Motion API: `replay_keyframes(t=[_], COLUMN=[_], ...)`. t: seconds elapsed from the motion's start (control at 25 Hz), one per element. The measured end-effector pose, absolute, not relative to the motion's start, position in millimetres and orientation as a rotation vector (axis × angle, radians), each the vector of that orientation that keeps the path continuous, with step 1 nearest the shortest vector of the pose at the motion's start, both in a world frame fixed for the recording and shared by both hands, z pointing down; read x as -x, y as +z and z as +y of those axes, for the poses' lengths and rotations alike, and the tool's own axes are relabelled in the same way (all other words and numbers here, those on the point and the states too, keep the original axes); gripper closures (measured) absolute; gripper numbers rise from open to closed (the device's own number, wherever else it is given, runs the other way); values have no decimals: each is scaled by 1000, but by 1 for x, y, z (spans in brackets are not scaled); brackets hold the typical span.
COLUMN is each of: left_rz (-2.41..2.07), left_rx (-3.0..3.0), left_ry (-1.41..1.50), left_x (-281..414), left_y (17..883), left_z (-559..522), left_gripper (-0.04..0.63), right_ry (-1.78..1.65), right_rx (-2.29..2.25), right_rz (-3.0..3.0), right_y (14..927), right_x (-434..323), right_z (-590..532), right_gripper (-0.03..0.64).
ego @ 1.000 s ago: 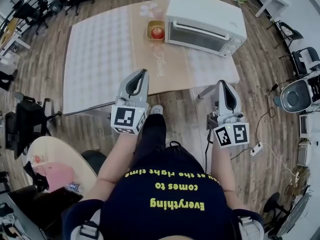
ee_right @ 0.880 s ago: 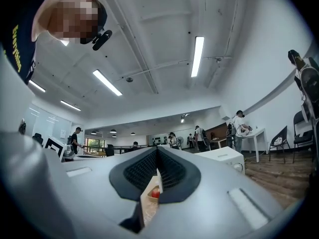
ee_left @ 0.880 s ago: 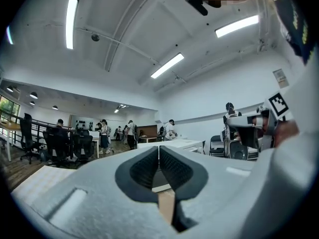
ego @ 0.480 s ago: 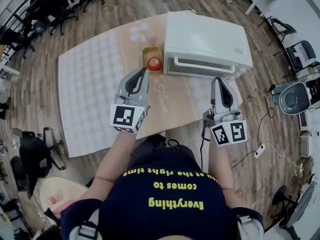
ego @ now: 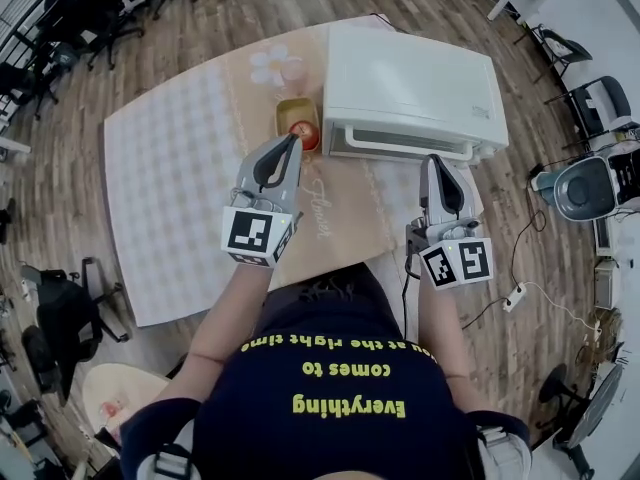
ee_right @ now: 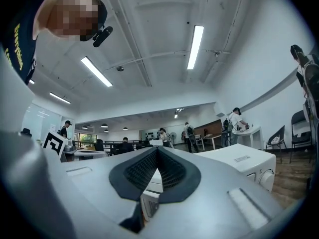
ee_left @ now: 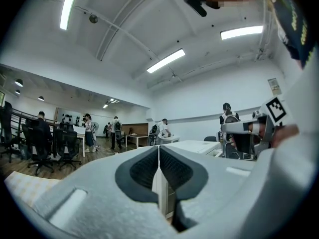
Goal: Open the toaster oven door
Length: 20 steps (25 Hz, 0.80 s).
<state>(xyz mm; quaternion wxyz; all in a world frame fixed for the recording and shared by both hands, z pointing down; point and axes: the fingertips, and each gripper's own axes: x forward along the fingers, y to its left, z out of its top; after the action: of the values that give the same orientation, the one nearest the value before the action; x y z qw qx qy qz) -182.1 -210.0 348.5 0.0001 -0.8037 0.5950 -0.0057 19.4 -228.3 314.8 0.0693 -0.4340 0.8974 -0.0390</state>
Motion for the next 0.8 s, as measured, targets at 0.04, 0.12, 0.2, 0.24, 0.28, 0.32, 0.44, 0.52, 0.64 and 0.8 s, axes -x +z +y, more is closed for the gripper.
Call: replay_keyframes(t=[0.04,0.12,0.2,0.24,0.28,0.32,0.44,0.52,0.64,0.8], left_rz=[1881,1909,1930,1935,1939,1941,1949,1959,1977,1982], left_rx=[2521,2517,2515,2516,2519,2526,2556,2578,2597,2621], left_ry=[-24,-33,-42,-49,-58,-67,-94,-107,-100,-117], left_x=[180,178,178,178,177,175,166,159,151,144], left_y=[349,351,353,354,356,359,371,380,388,397], left_z=[-214,-221,-227,-229,-232,-234,-239,-242,-246,-257], left_gripper=[589,589,589,589,589,589,589,589,589,589], right_ry=[-133,-151,-140,-132,-127,-126,-153,-182,-192,-229], right_rx=[1296,1267,1243,1242,1254,1278,1382,1460,1576,1661], right_rz=[2709,2728,2750,2757,2760,2760,2747,2736,2731,2722], right_y=[316,315,312,311,311,313,327,338,351,365], right_x=[-19,-15,-10,-10,-13,-19,-47,-67,-93,-116], right_z=[-234,-243,-251,-254,-258,-262,-275,-282,-289,-301], right_gripper=[604,604,603,603,601,600,601,601,601,591])
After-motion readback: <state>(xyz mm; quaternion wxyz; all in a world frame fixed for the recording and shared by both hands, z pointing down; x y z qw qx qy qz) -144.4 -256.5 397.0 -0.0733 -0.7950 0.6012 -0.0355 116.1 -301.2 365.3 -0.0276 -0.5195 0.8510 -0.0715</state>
